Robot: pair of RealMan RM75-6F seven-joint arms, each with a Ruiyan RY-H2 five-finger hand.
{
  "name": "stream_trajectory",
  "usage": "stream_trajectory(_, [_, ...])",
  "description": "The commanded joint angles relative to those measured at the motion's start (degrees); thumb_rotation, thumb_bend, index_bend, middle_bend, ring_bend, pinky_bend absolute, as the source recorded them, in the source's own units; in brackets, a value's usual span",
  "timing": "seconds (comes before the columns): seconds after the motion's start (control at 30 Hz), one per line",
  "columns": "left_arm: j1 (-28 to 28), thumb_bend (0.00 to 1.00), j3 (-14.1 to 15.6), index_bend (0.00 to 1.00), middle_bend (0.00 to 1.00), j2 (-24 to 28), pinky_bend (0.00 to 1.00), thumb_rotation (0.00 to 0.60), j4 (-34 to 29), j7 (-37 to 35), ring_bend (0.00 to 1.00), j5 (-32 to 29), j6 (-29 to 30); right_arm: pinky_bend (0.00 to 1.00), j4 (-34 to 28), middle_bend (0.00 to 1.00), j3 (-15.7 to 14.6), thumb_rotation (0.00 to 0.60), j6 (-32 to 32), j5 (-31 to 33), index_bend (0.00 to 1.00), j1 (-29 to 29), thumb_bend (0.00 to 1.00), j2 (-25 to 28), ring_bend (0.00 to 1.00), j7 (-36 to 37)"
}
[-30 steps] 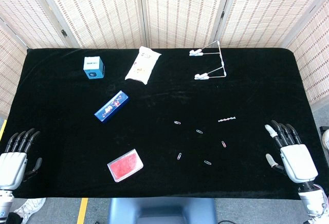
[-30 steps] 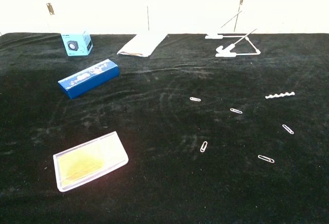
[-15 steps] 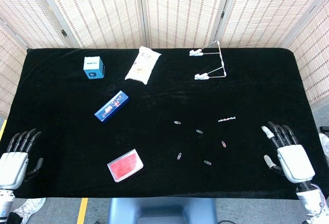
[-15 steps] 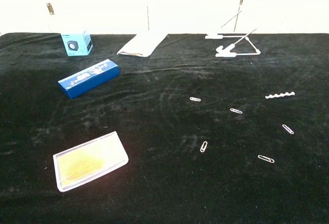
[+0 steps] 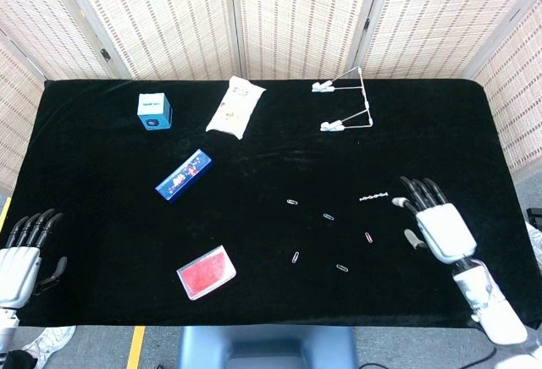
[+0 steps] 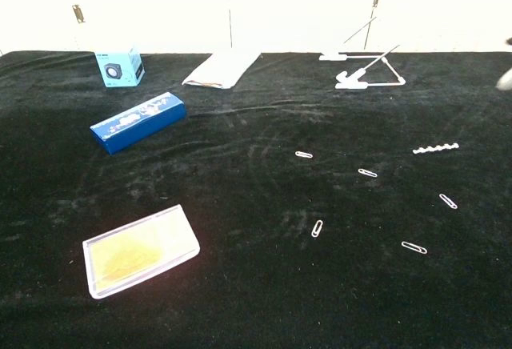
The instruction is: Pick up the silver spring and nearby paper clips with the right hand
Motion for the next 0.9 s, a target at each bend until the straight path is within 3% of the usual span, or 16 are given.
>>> stream_trajectory(0.03, [0.13,0.51,-0.02,0.01,0.06,0.54,0.0,0.6,0.2,-1.3,0.06,-0.07,0.12,0.0,2.61,0.0,2.24,0.6,-4.4,3.75,0.26,3.88,0.36,-3.33,0.0,-2.87])
stream_trajectory(0.17, [0.4,0.51,-0.01,0.0,0.06,1.21,0.0,0.6,0.47,-3.16,0.06,-0.31,0.28,0.0,6.98,0.0,3.43,0.6,-6.93,6.66,0.28,6.35,0.36,-7.68,0.0,-3.24])
stream_trajectory(0.3, [0.9,0.51,-0.14,0.0,0.06,1.93,0.0,0.6,0.56,-5.02,0.06,-0.72,0.85,0.0,12.68,0.0,3.64,0.6,-8.4,7.92,0.39,8.27,0.36,-12.59,0.0,-1.72])
stream_trajectory(0.43, [1.47,0.51,-0.17,0.0,0.06,2.4,0.0,0.6,0.54,-6.15,0.06,-0.8,1.65,0.0,17.48,0.0,3.38,0.6,-9.06,8.2,0.44,9.67,0.36,-16.42,0.0,-1.45])
stream_trajectory(0.9, [2.06,0.51,0.16,0.01,0.06,3.32,0.0,0.6,0.72,-8.54,0.06,0.03,2.31,0.0,26.14,0.0,4.17,0.6,-8.88,11.9,0.44,11.82,0.36,-24.24,0.0,-4.38])
